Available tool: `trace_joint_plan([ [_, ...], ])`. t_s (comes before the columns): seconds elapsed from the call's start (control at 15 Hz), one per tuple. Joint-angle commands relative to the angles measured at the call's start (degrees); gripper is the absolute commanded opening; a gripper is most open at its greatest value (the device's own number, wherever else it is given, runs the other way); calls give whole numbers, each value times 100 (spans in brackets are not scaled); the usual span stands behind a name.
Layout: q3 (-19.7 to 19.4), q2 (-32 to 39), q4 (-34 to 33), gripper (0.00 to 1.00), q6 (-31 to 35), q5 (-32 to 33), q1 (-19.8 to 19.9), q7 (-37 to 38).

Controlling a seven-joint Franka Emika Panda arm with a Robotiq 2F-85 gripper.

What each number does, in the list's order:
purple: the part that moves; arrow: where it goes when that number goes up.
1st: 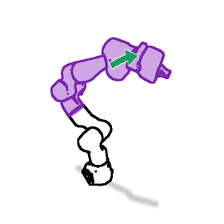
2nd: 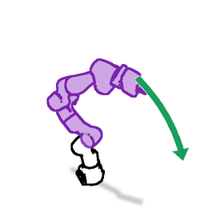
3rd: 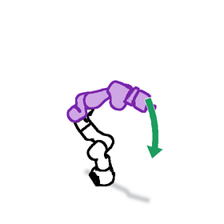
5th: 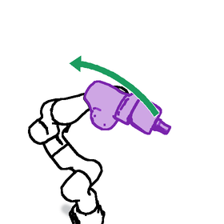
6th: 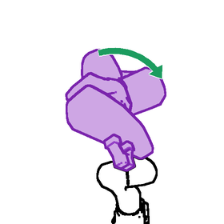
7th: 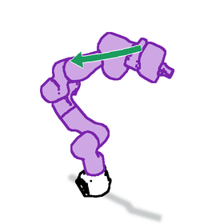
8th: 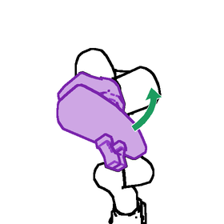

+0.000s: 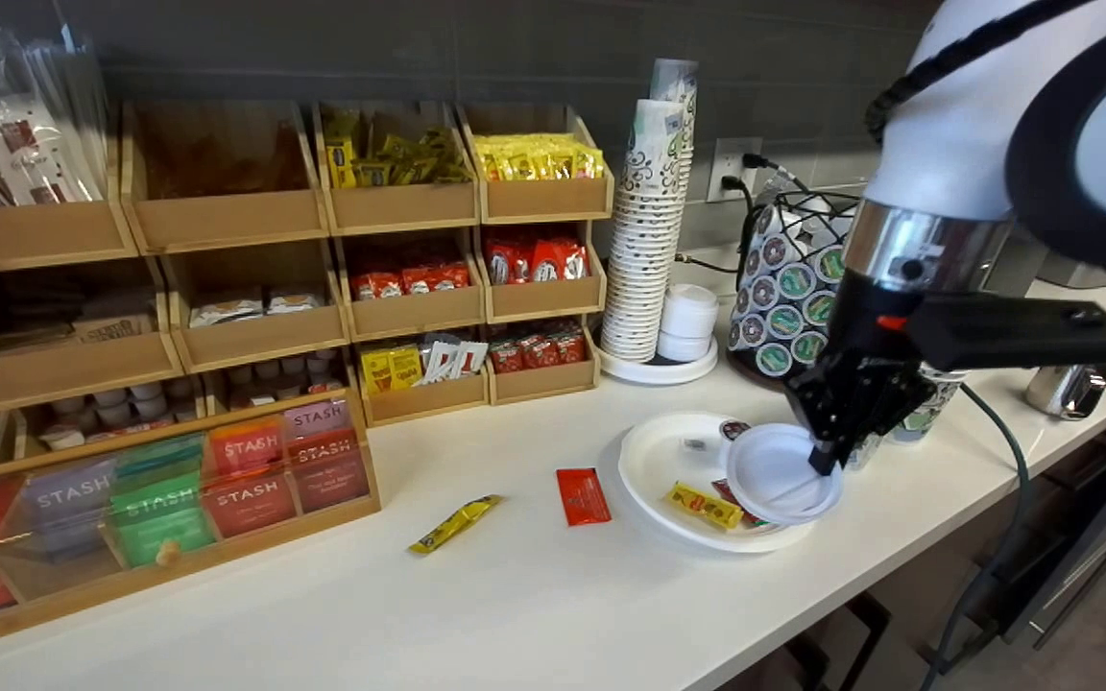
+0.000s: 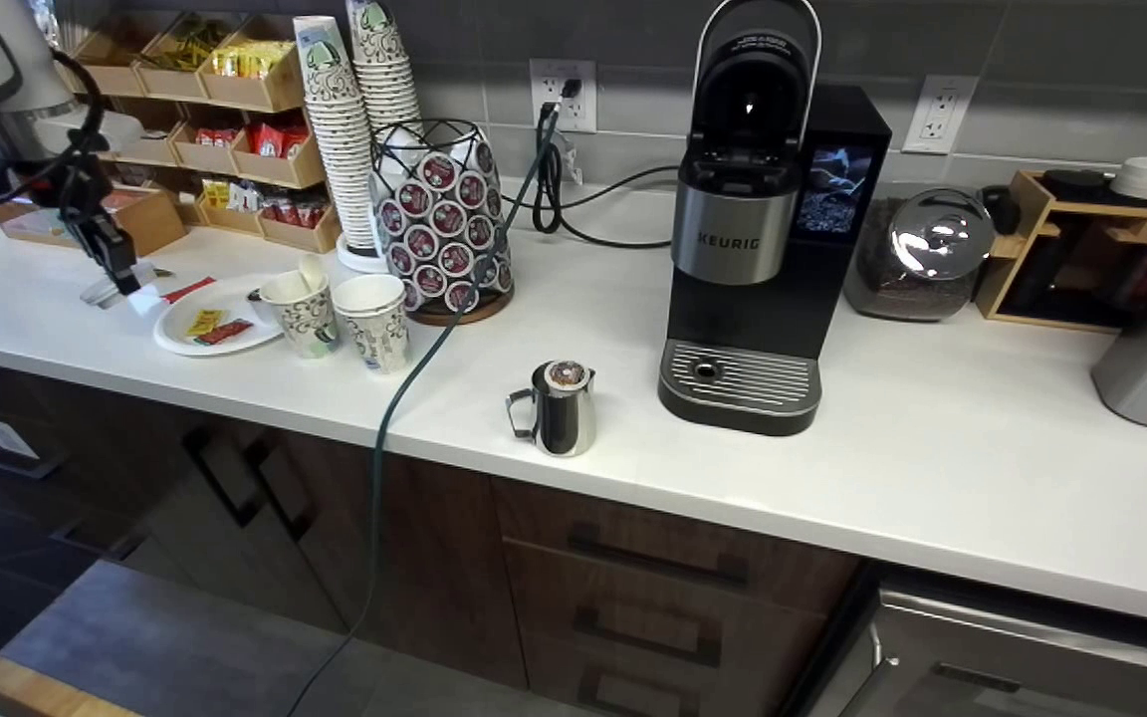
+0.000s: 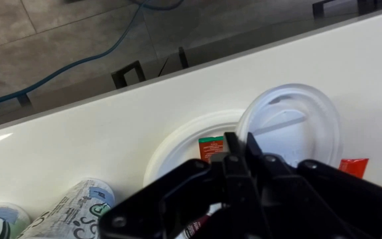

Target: Remove the lid of the styrofoam cup and put it on the white plate

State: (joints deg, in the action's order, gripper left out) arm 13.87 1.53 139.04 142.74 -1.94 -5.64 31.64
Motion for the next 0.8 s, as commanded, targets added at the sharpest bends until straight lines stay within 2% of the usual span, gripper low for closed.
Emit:
trace_joint_plan([
  [0.0, -421, 1116, -895, 2, 132, 1090, -233, 1133],
  [0.13, -688, 1491, -1301, 2, 11, 1161, -377, 1369],
  [0.33, -812, 1839, -1746, 2, -219, 924, -563, 1171],
  [0.4, -777, 1922, -1862, 32, -395, 779, -586, 1018],
  [0.47, -792, 1982, -1942, 32, -515, 750, -616, 974],
  [0.53, -784, 1940, -1990, 38, -669, 645, -588, 886],
  [0.6, -781, 1817, -1948, 46, -771, 524, -540, 803],
  [0.73, -706, 1058, -1509, 62, -1068, -65, -237, 280],
])
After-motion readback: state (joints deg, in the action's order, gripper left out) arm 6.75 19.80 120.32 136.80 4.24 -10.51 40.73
